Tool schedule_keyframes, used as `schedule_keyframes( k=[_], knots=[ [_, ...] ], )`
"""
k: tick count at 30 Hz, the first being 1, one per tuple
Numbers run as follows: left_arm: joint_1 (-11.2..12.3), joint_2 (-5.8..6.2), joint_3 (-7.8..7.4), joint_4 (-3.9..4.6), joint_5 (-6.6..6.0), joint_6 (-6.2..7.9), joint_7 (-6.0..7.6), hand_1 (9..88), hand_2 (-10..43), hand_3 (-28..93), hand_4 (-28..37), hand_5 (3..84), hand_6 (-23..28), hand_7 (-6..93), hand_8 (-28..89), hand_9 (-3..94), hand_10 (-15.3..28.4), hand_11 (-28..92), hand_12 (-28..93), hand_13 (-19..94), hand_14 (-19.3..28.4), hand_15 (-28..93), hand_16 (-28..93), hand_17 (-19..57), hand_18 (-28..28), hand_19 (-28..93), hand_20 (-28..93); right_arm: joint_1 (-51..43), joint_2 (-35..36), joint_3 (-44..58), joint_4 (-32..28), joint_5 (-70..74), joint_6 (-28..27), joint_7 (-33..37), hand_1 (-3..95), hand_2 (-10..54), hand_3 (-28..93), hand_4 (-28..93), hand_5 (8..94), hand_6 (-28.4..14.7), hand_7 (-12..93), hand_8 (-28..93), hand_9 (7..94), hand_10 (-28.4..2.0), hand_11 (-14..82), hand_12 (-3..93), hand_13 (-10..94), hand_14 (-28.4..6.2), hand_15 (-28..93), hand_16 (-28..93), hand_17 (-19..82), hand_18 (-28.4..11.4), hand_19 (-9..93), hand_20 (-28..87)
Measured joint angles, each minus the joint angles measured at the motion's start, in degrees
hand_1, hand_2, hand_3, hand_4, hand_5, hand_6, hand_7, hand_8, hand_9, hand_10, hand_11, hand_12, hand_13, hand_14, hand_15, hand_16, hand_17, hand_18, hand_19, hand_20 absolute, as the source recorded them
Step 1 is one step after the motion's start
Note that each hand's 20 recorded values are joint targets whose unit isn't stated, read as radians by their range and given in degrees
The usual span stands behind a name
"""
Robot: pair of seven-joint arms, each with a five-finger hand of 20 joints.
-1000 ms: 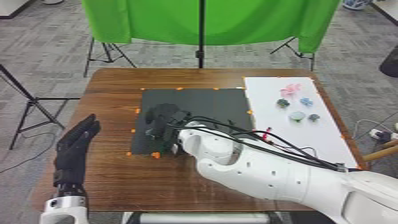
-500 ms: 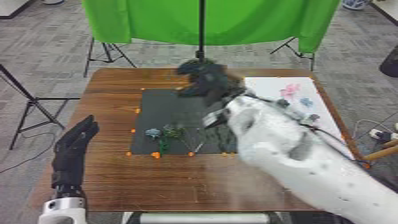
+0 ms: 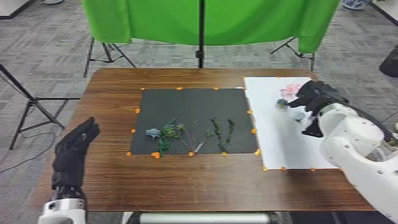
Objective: Arrange flowers
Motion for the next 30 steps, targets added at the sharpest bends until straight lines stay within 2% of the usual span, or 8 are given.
schedule_keyframes(
  k=[5,9,11,14,16,20,22,30],
  knots=[
    [-0.33,0.0,0.15,0.01,0.15,-0.23,-0.32,30.3,-9.5,63,-20.9,45.5,3.1,11.6,-6,41.2,11.4,13,14,31,14.6,13,5,1.4,13.3,3,19,0.17,-0.24,-3.08,1.6,-0.76,0.16,0.43,38.4,-9.5,62,-14,57.9,-0.4,11,-7,66.3,-17.2,18.4,25.2,79,-8.8,59,32,54,-15.5,93,45],
    [-0.61,0.0,0.25,0.05,0.6,-0.75,-0.64,30.3,-9.5,63,-20.7,45.6,3.1,11.5,-6,41.3,11.3,13,14,31,14.6,13,5,1.4,13.3,3,19,-0.41,-1.01,-3.18,2.31,-0.66,0.32,0.59,46.2,-9.5,63,-17,62.5,0.6,14,-8,72.1,-14.7,21.8,24.3,84,-5.6,58,32,59,-12.7,93,47],
    [-0.7,0.0,0.27,0.06,0.7,-0.89,-0.77,30.3,-9.5,63,-20.7,45.5,3.1,11.5,-6,41.2,11.3,13,14,31,14.6,13,5,1.4,13.3,3,19,-0.82,-1.13,-3.56,2.72,-0.99,1.31,0.8,52.3,-9.5,60,-18,64.1,0.5,15,-8,75.1,-12.6,18.2,30.8,86,-4.5,57,32,61,-11.1,93,47],
    [-0.77,0.0,0.29,0.07,0.72,-1.01,-0.9,30.3,-9.5,63,-20.6,45.5,3.0,11.5,-6,41.1,11.3,13,14,31,14.5,13,5,1.4,13.3,3,19,-1.45,-1.14,-4.64,3.32,-2.01,3.77,1.26,56.3,-9.5,56,-17,64.2,0.1,16,-8,76.8,-11.7,14.2,34.7,87,-3.9,57,33,62,-10.3,93,46],
    [-0.78,0.0,0.29,0.08,0.72,-1.12,-0.95,30.3,-9.5,63,-20.6,45.5,3.1,11.4,-6,41.1,11.4,12,14,31,14.6,13,5,1.4,13.3,3,19,-1.99,-1.22,-4.76,3.32,-2.14,4.16,1.57,60.8,-9.5,51,-14,65.2,-1.0,17,1,79.1,-11.6,9.9,37.4,87,-3.5,56,33,62,-9.7,93,45],
    [-0.78,0.04,0.3,0.09,0.72,-1.2,-0.96,30.2,-9.5,64,-20.4,45.5,3.0,11.4,-6,41.2,11.4,12,14,31,14.7,13,5,1.4,13.3,3,19,-2.81,-1.24,-3.95,2.14,-1.73,3.77,1.92,54.3,-9.5,58,-16,63.4,-1.3,17,-7,76.0,-12.7,14.9,32.4,87,-3.6,55,34,62,-9.4,93,45],
    [-0.78,0.05,0.3,0.09,0.72,-1.22,-0.96,30.2,-9.5,64,-20.5,45.4,3.0,11.4,-6,41.2,11.4,12,14,31,14.6,13,5,1.4,13.3,3,19,-3.5,-1.2,-3.25,1.38,-1.31,3.55,1.93,47.0,-9.5,62,-16,62.5,-1.7,16,-7,73.9,-13.9,19.9,25.3,87,-4.0,54,34,62,-9.7,93,45],
    [-0.75,0.05,0.36,0.09,0.72,-1.25,-0.93,30.2,-9.5,64,-20.5,45.4,3.0,11.4,-6,41.2,11.3,12,14,31,14.8,14,5,1.4,13.3,3,19,-6.09,-0.08,-0.11,-4.16,-0.21,6.89,1.56,35.3,-9.5,62,-12,60.1,-2.4,12,-7,70.2,-17.3,18.1,22.8,85,-6.2,55,34,59,-12.3,93,46]
  ],
)
